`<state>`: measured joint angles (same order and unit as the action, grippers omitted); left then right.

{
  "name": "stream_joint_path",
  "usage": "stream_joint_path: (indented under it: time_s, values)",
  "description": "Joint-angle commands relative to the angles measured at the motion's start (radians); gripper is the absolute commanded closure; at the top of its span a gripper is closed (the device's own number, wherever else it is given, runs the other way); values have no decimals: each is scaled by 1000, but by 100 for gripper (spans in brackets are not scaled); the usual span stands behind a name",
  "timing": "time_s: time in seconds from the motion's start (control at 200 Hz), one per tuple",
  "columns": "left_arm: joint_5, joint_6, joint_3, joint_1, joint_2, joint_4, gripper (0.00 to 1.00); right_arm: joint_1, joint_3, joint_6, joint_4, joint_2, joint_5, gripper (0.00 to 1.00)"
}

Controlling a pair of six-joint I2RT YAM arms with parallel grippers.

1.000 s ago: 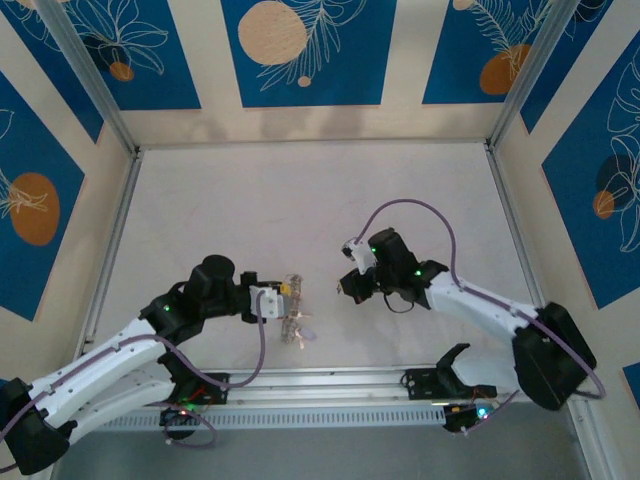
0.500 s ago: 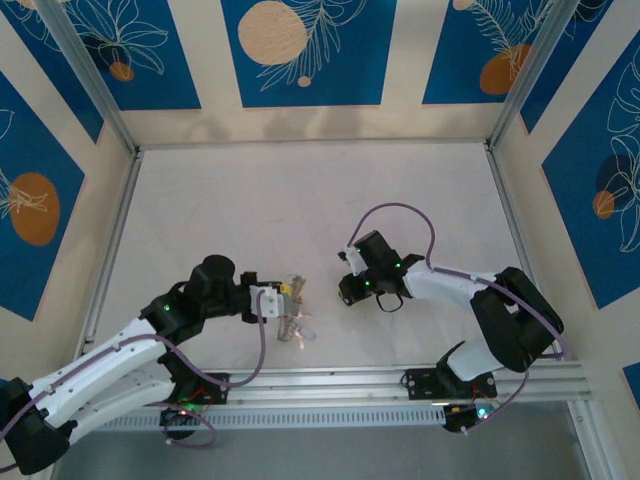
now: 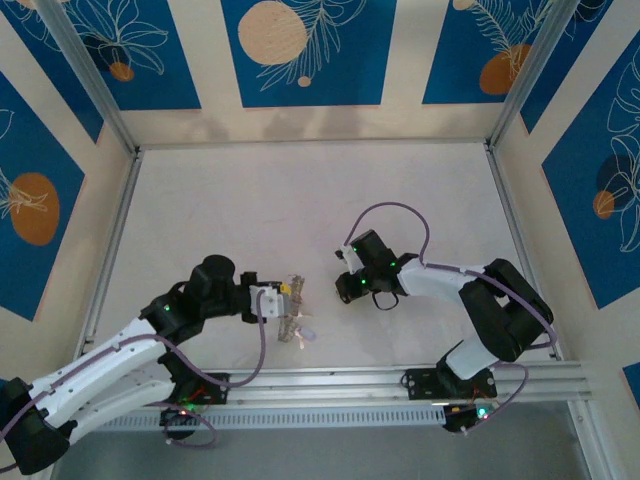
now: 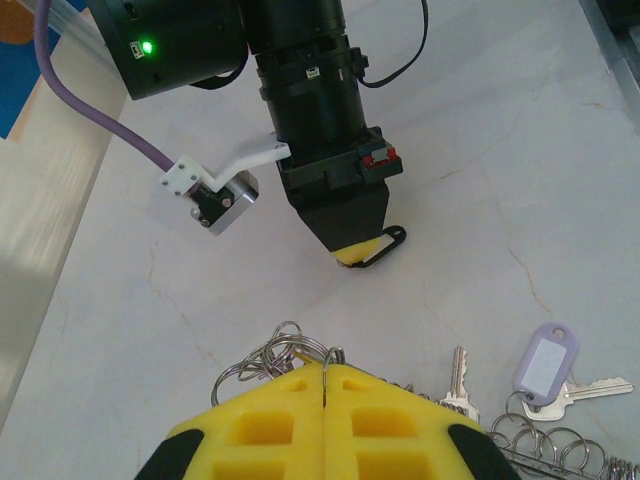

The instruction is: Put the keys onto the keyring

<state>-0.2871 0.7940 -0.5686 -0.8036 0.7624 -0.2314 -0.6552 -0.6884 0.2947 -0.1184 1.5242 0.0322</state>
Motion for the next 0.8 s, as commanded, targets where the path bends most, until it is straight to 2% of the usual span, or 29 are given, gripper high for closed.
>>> stream_joint_path:
  time_s: [0.0, 0.15, 0.24, 0.39, 0.51, 0.625, 0.705, 0.795]
  values:
    - [-10, -5, -11, -2, -8, 23, 100, -5, -16, -21, 8, -27, -1, 82]
    - [-7, -7, -7, -2, -5, 27, 100, 6, -5, -51, 0, -84, 13, 74]
    - [-4, -6, -7, -2, -6, 29, 100, 18, -2, -63, -14, -125, 22, 74]
    - [-4, -5, -7, -2, -5, 31, 100, 22, 43, -142, 51, -223, 111, 71]
    - [-10, -7, -8, -1, -7, 28, 100, -38, 132, -316, 185, -322, 165, 72]
    - [-11, -9, -10, -1, -12, 26, 100, -110, 274, -501, 435, -409, 218, 72]
    - [-13, -11, -7, -1, -14, 28, 100, -131, 336, -571, 592, -427, 257, 72]
    - [-19, -20, 4, -2, -22, 54, 100, -165, 327, -603, 639, -411, 261, 71]
